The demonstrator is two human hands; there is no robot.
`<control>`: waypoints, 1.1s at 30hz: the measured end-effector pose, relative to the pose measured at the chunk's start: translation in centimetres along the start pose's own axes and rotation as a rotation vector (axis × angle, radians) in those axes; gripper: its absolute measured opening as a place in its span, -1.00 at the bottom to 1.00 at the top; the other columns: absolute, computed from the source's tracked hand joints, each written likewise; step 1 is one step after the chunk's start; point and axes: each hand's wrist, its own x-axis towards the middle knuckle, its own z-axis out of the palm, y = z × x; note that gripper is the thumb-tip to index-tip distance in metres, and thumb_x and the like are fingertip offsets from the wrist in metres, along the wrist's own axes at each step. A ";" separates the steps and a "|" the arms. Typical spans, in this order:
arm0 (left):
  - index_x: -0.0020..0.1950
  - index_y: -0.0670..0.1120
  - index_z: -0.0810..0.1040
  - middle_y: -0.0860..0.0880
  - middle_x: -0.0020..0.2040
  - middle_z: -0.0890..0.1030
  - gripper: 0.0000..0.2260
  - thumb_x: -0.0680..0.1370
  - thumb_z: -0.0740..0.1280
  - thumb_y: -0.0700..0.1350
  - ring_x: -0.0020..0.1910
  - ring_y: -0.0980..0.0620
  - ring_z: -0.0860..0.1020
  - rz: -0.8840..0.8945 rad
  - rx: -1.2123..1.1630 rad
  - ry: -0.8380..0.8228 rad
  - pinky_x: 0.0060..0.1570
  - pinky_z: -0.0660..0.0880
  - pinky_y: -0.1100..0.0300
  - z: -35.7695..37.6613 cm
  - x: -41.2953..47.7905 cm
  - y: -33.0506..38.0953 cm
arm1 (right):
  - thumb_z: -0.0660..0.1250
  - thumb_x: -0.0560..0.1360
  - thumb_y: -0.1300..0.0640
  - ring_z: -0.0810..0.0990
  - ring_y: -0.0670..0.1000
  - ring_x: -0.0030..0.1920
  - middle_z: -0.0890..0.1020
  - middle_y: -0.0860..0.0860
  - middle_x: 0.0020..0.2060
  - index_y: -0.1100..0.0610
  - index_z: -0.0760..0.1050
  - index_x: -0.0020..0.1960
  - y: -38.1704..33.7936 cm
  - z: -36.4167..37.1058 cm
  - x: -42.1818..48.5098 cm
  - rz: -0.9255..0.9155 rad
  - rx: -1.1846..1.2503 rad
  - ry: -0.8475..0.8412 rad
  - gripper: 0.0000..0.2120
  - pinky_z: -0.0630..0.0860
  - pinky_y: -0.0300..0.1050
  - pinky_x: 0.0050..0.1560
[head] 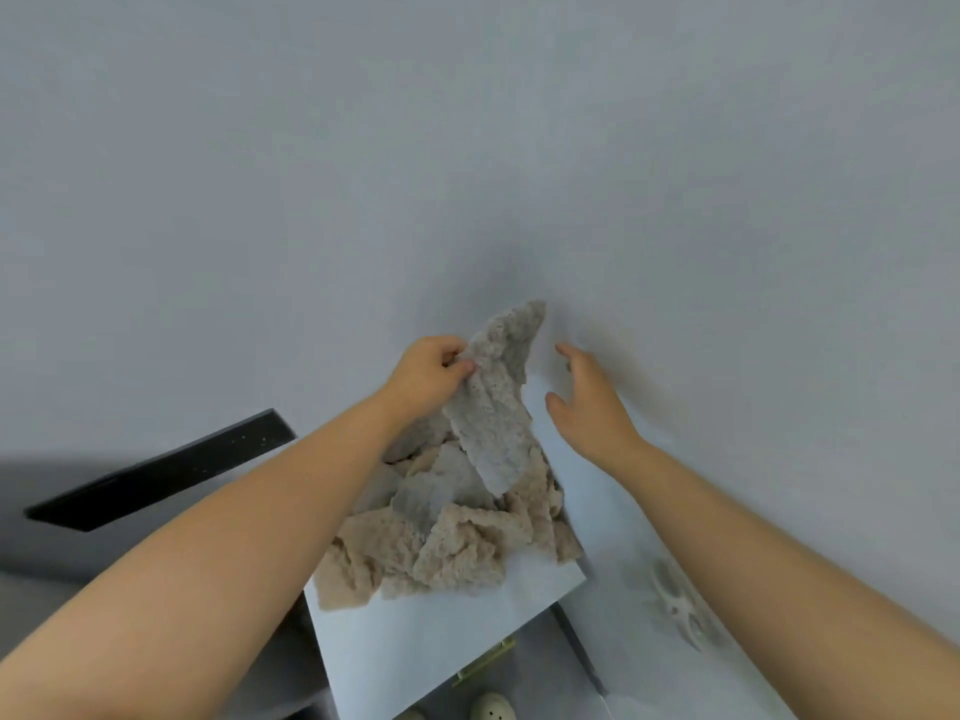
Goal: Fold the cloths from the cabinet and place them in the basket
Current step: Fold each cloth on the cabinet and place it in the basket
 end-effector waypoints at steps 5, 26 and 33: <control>-0.16 -0.18 0.52 -0.11 -0.25 0.54 -0.85 0.58 0.22 -0.28 -0.23 -0.01 0.45 0.122 0.056 -0.083 -0.23 0.37 0.26 -3.8 -1.5 4.0 | 0.29 0.55 0.23 0.25 -0.01 0.43 0.18 0.01 0.48 0.09 0.04 0.53 -3.2 -4.0 -0.7 -0.041 0.128 0.152 -0.35 0.26 -0.08 0.40; 0.05 0.04 0.54 0.19 -0.06 0.57 -0.91 0.58 0.28 -0.03 -0.07 0.33 0.49 0.479 -0.163 0.192 -0.11 0.35 0.50 -10.5 -8.6 14.4 | 0.32 0.53 0.24 0.59 0.05 -0.24 0.60 0.12 -0.20 0.23 0.49 -0.11 -18.5 -15.1 -3.9 0.272 0.825 0.230 -0.94 0.57 -0.08 -0.28; 0.48 0.20 0.08 0.25 0.24 0.27 -0.12 0.31 0.55 0.10 0.17 0.24 0.37 0.430 -0.058 -0.019 0.08 0.34 0.30 -8.4 -11.3 15.0 | 0.15 0.60 0.28 0.61 0.04 -0.36 0.57 0.13 -0.26 0.29 0.45 -0.15 -20.0 -15.5 -5.3 0.325 1.131 0.276 -0.81 0.55 -0.17 -0.56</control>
